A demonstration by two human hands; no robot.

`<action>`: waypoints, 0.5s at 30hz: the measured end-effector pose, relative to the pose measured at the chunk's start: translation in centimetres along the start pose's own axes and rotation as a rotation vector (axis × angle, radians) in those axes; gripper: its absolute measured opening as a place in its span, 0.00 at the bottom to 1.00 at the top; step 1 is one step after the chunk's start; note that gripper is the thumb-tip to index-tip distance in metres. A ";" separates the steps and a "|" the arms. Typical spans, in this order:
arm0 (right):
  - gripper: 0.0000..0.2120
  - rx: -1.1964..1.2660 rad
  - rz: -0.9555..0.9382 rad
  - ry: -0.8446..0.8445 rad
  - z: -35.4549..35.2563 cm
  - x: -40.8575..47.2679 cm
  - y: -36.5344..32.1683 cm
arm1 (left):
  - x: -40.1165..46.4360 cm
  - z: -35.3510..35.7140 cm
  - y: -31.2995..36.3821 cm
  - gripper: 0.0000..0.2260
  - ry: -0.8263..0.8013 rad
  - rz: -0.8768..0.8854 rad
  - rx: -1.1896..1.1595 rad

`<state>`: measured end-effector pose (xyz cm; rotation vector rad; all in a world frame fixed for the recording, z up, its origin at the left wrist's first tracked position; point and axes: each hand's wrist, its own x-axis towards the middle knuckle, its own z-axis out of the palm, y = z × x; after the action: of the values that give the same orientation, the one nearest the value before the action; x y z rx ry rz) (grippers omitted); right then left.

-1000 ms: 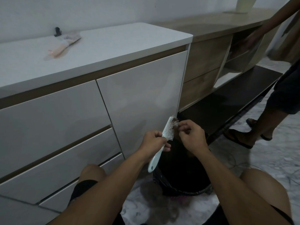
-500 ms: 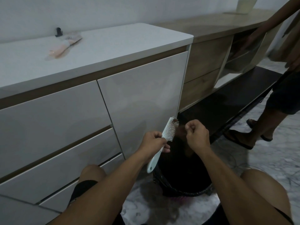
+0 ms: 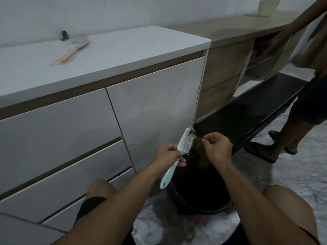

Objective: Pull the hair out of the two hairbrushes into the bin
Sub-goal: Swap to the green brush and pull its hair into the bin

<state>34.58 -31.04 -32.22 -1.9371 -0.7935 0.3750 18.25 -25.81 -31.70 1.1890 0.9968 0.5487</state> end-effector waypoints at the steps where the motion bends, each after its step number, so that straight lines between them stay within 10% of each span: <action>1: 0.05 0.014 0.000 -0.008 0.0 0.0 0.0 | 0.0 0.0 0.0 0.05 -0.003 0.001 0.000; 15: 0.06 0.062 -0.032 0.027 0.1 -0.2 -0.1 | 0.0 0.4 -0.1 0.07 -0.021 -0.002 0.025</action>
<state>34.37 -31.12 -32.19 -1.8663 -0.7857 0.3495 18.60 -26.09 -31.80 1.2131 0.9895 0.5227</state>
